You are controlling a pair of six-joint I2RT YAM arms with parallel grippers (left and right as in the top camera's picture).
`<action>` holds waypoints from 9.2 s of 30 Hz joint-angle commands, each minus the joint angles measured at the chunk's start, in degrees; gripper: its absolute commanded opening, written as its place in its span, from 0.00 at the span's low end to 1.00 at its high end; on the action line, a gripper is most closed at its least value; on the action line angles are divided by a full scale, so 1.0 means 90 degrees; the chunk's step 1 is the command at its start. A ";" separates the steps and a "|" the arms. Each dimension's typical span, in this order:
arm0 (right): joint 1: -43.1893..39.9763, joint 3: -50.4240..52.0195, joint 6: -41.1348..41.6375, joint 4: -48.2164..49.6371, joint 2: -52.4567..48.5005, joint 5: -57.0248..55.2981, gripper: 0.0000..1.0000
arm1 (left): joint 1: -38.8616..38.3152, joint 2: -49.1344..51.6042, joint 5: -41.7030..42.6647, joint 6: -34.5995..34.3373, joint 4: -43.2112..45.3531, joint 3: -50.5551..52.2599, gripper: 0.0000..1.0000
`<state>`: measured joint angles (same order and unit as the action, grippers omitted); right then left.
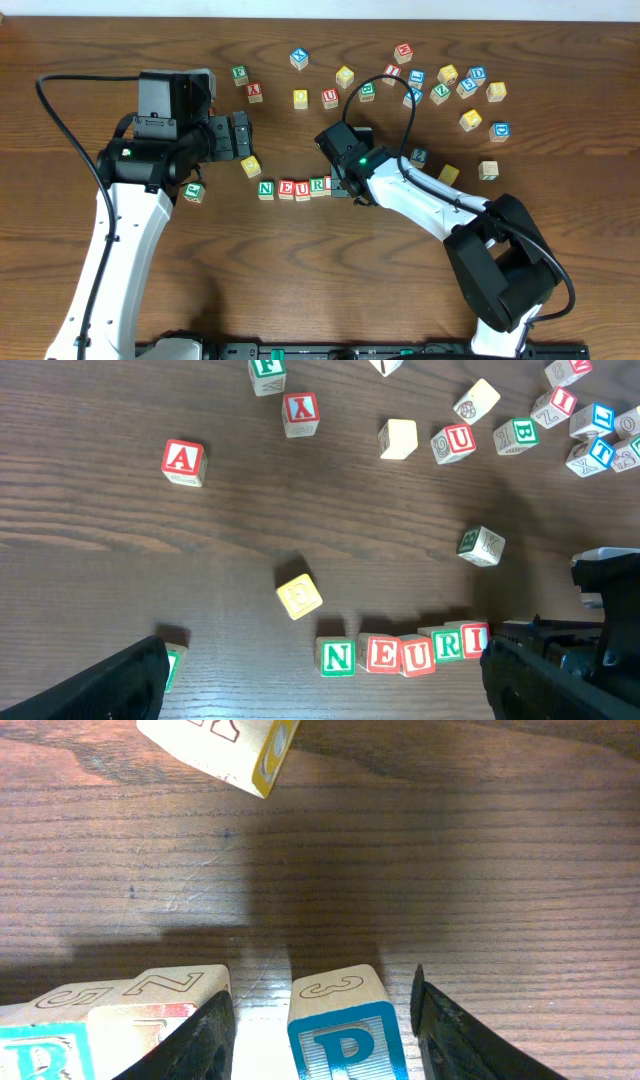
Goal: Spell out NEURIPS
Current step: 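Open the right gripper to release the P block, then raise the right gripper and move it back toward the yellow S block, then lower the open right gripper around the yellow S block, then adjust the right gripper and close it on the yellow S block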
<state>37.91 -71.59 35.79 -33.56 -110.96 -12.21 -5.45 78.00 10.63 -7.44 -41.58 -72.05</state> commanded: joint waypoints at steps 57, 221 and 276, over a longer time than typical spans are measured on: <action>-0.0709 -0.0831 -0.0136 -0.1387 0.1423 -0.1902 0.62 | 0.0010 -0.0058 0.0036 0.0036 0.0002 -0.0146 0.98; -0.2324 0.0563 0.2064 -0.0194 0.0216 -0.1851 0.51 | 0.0010 -0.0058 0.0036 0.0036 0.0000 -0.0146 0.98; -0.2521 0.0563 0.1994 -0.0311 0.0216 -0.1270 0.45 | 0.0010 -0.0058 0.0036 0.0036 0.0002 -0.0146 0.98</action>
<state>14.79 -66.98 54.30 -36.51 -108.38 -23.35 -5.45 78.00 10.63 -7.44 -41.58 -72.05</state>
